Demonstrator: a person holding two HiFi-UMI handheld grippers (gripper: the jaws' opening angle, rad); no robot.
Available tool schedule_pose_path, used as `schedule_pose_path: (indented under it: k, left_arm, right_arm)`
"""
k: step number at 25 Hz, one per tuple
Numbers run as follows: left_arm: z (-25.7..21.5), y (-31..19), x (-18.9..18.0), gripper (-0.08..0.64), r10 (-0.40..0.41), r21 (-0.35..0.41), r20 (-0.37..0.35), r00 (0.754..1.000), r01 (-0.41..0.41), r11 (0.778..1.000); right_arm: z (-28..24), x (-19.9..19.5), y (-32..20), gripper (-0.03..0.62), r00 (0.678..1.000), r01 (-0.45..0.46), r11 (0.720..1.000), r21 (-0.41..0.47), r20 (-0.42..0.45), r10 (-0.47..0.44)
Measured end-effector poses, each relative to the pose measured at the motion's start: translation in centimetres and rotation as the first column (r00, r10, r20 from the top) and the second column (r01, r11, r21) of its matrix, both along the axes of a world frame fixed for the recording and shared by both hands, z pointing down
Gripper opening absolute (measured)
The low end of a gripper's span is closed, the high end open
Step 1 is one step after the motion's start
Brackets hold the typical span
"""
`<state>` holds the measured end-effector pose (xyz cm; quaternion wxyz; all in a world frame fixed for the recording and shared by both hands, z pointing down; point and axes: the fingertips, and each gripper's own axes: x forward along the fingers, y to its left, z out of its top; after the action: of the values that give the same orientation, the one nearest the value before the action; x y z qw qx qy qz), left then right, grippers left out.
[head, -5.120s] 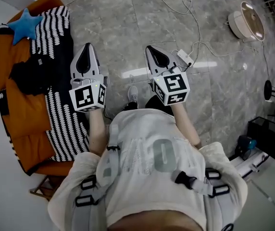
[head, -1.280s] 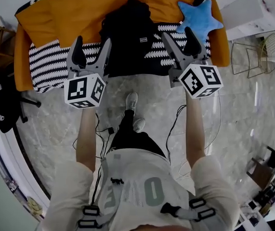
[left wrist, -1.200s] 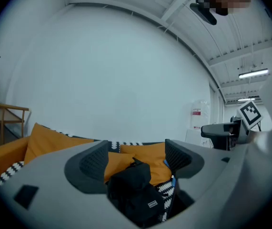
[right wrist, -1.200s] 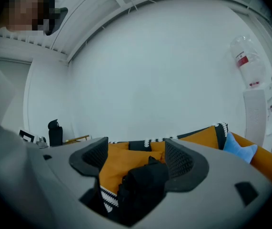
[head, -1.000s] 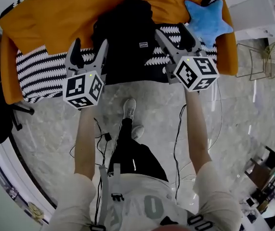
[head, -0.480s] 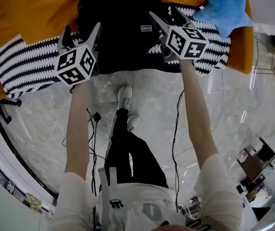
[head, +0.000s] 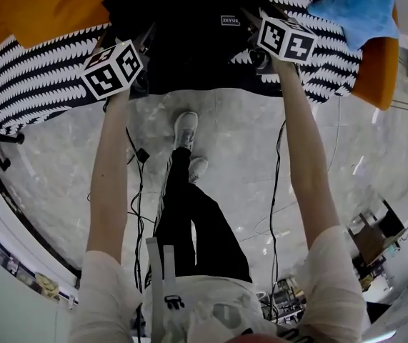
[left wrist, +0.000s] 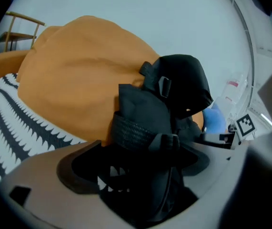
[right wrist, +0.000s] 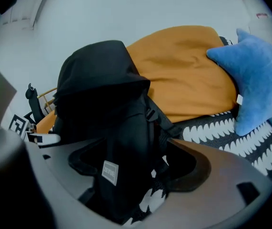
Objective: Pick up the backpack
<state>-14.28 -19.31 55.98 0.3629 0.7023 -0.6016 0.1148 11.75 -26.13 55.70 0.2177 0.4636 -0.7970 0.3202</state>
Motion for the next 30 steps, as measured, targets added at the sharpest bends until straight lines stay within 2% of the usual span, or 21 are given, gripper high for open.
schedule_pose_path:
  k: [4, 8, 11, 15, 18, 25, 30]
  left_arm:
    - [0.8, -0.3, 0.0, 0.448, -0.027, 0.016, -0.074, 0.997, 0.028, 0.999]
    - [1.8, -0.4, 1.3, 0.441, -0.009, -0.003, -0.156, 0.988, 0.008, 1.000]
    - [2.6, -0.4, 2.9, 0.379, 0.017, -0.021, -0.182, 0.983, -0.021, 1.000]
    - [3.0, -0.4, 3.7, 0.301, -0.021, -0.014, -0.232, 0.973, 0.019, 1.000]
    - [3.1, -0.2, 4.0, 0.235, -0.028, -0.026, -0.233, 0.972, 0.023, 0.999]
    - [3.9, 0.2, 4.2, 0.202, 0.005, -0.056, -0.225, 0.974, -0.018, 0.998]
    - [2.2, -0.1, 3.4, 0.183, 0.035, 0.006, -0.173, 0.984, -0.034, 0.999]
  right_arm:
    - [2.4, -0.7, 1.0, 0.383, 1.000, -0.013, 0.999, -0.046, 0.016, 0.013]
    - [3.7, -1.0, 2.1, 0.372, 0.994, -0.082, 0.995, -0.064, 0.063, 0.086]
    - [3.6, -1.2, 2.3, 0.316, 0.990, -0.107, 0.993, -0.047, 0.085, 0.111]
    - [3.8, -1.7, 2.3, 0.231, 0.988, -0.121, 0.991, -0.057, 0.086, 0.126]
    - [3.7, -2.0, 2.3, 0.195, 0.991, -0.120, 0.992, -0.048, 0.061, 0.123]
    - [4.3, -2.3, 2.9, 0.156, 0.995, -0.095, 0.995, -0.017, 0.005, 0.095]
    - [3.0, -3.7, 2.7, 0.115, 0.997, -0.067, 0.998, -0.004, -0.031, 0.066]
